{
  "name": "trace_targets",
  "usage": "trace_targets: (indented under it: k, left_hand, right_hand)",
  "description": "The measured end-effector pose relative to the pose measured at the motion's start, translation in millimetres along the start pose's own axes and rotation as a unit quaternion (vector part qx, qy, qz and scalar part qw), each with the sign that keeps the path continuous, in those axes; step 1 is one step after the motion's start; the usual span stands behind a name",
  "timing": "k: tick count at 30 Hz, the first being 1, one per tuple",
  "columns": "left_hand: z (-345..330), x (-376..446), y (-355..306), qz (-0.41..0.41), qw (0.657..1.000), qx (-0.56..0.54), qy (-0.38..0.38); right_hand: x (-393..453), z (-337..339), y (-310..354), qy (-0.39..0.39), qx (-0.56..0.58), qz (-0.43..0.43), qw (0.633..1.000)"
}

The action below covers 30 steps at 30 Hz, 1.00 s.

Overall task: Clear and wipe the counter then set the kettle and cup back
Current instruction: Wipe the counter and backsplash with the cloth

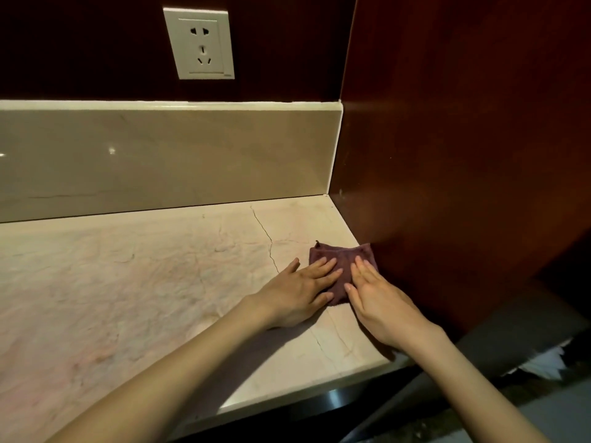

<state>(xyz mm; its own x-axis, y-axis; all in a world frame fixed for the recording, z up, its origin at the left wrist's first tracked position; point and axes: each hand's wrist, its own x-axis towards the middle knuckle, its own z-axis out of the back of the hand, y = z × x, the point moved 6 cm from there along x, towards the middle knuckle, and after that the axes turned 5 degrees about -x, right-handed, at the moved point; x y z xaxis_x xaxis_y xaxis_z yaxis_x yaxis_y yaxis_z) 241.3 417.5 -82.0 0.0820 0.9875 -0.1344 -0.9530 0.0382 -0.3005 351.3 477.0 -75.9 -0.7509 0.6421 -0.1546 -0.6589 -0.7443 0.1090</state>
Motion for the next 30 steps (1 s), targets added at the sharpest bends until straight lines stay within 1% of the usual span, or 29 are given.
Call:
trace_targets:
  k: [5,9,11,14,17,21,25,30]
  left_hand:
    - [5,-10,6,0.011,1.0,-0.007,0.011]
    - [8,-35,23,0.021,1.0,-0.012,0.012]
    - [11,-54,35,0.031,0.999,-0.016,0.012]
    - [10,-92,57,0.049,0.999,-0.018,0.01]
    - [8,-140,81,0.076,0.997,-0.03,0.001]
    - [4,-199,104,0.112,0.993,-0.039,-0.01]
    - [3,-251,125,0.147,0.988,-0.044,-0.018]
    - [-1,-305,143,0.17,0.984,-0.048,-0.018]
  right_hand:
    - [1,-1,1,-0.011,-0.015,0.004,1.0]
    - [-4,-5,24,-0.005,-0.025,0.017,1.0]
    - [-5,-7,45,0.002,-0.014,0.033,0.999]
    - [-9,-14,84,0.002,-0.011,0.078,0.997]
    - [-16,-17,131,-0.002,-0.004,0.132,0.991]
    - [-23,-23,187,0.007,0.013,0.178,0.984]
    - [-32,-31,238,0.003,0.01,0.214,0.977]
    - [-45,-37,290,0.006,0.019,0.245,0.969]
